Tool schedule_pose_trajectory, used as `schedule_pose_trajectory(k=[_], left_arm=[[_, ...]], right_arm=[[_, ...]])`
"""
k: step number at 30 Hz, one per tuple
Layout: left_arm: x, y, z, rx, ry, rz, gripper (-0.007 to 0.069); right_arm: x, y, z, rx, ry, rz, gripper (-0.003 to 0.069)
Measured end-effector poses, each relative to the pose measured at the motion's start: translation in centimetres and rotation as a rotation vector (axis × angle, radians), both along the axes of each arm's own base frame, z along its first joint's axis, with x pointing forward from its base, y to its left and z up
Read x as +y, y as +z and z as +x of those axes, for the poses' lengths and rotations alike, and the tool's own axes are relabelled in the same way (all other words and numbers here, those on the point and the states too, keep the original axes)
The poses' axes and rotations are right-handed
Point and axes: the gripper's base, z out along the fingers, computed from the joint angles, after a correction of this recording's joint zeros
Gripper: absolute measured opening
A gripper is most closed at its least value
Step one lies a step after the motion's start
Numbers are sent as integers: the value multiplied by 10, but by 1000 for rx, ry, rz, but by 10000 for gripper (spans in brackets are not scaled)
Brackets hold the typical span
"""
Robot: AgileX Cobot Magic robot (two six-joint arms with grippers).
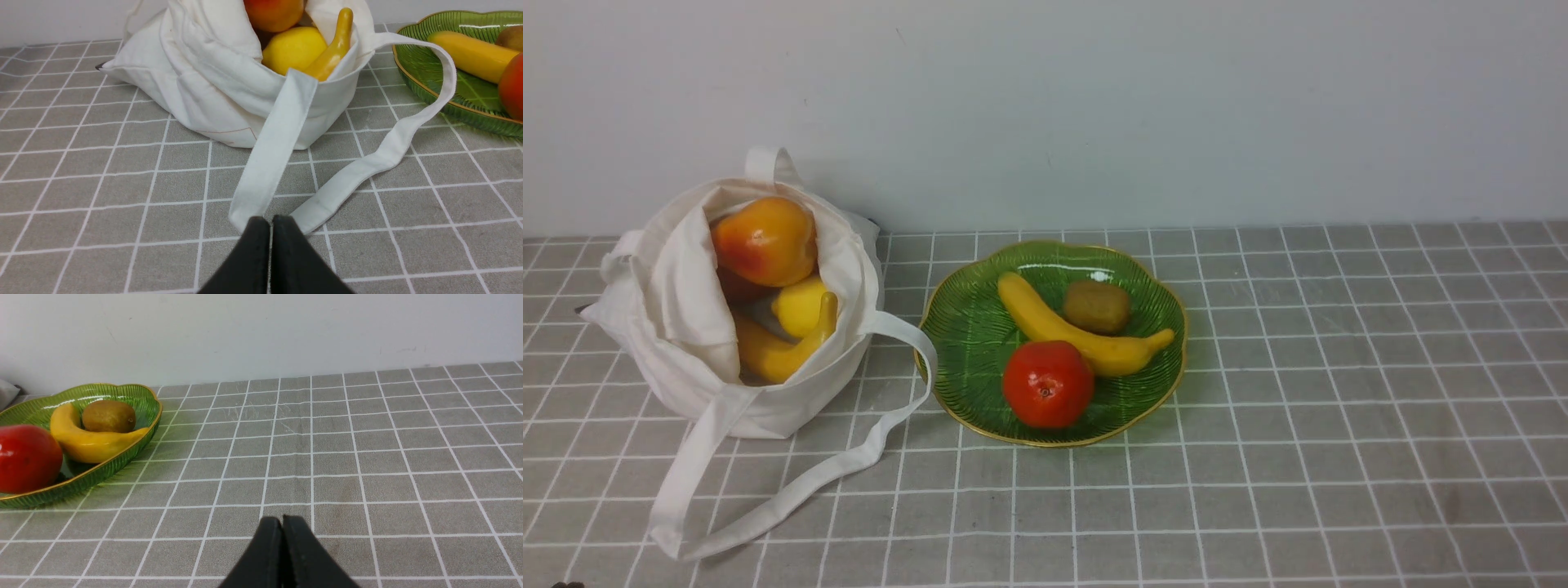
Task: Take the fruit out of the bag on the grey coffee tablecloth and place them on the plate.
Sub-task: 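Reach into the white bag and grasp the banana with the left gripper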
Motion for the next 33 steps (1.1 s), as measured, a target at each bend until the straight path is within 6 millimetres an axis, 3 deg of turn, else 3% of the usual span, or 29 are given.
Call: schedule_pose_trajectory(k=[16, 21, 28, 33], left_arm=[[0, 0, 0, -5, 2, -20, -8], [-4, 10, 3, -107, 28, -296, -8], [-2, 25, 4, -270, 63, -504, -8], [11, 50, 1, -545, 138, -602, -8]], right_arm=[[0, 0, 0, 0, 0, 0, -12], [0, 0, 0, 0, 0, 0, -12], [0, 0, 0, 0, 0, 0, -12], [0, 0, 0, 0, 0, 0, -12]])
